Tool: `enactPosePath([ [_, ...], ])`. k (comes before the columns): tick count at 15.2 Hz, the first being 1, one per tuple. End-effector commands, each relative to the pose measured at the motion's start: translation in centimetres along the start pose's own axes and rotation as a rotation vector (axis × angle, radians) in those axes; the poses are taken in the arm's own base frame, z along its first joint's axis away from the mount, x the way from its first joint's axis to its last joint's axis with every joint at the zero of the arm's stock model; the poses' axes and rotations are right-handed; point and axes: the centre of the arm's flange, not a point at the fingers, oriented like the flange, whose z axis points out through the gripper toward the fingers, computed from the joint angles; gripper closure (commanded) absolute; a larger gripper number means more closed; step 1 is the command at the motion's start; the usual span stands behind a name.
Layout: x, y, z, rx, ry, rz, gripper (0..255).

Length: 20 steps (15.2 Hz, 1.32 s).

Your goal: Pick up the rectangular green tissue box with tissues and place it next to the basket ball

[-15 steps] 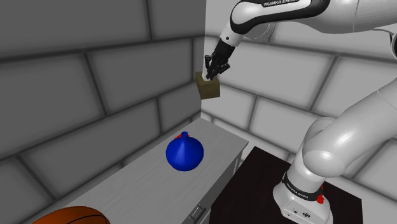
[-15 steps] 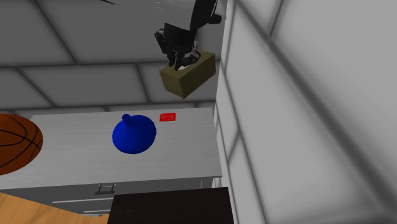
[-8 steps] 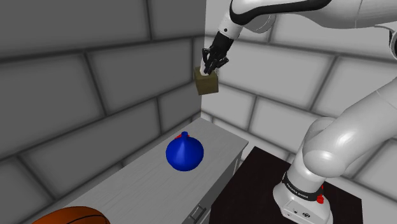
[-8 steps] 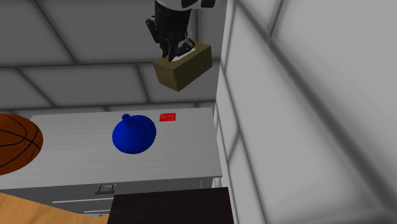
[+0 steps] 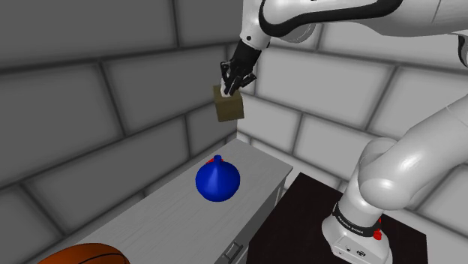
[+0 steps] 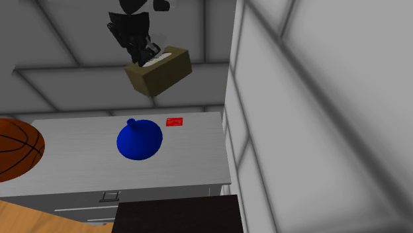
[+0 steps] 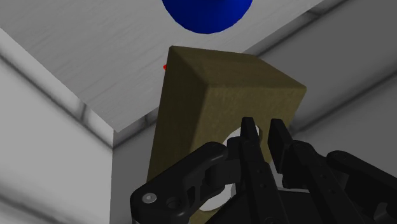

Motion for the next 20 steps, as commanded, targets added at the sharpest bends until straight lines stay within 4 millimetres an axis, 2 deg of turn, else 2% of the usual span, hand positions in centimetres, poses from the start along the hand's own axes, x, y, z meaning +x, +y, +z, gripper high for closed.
enactPosePath([
  [1, -1.5, -2.3, 0.3, 0.000, 0.000, 0.002, 255],
  [20, -15.8, -22.3, 5.5, 0.000, 0.000, 0.002, 255],
])
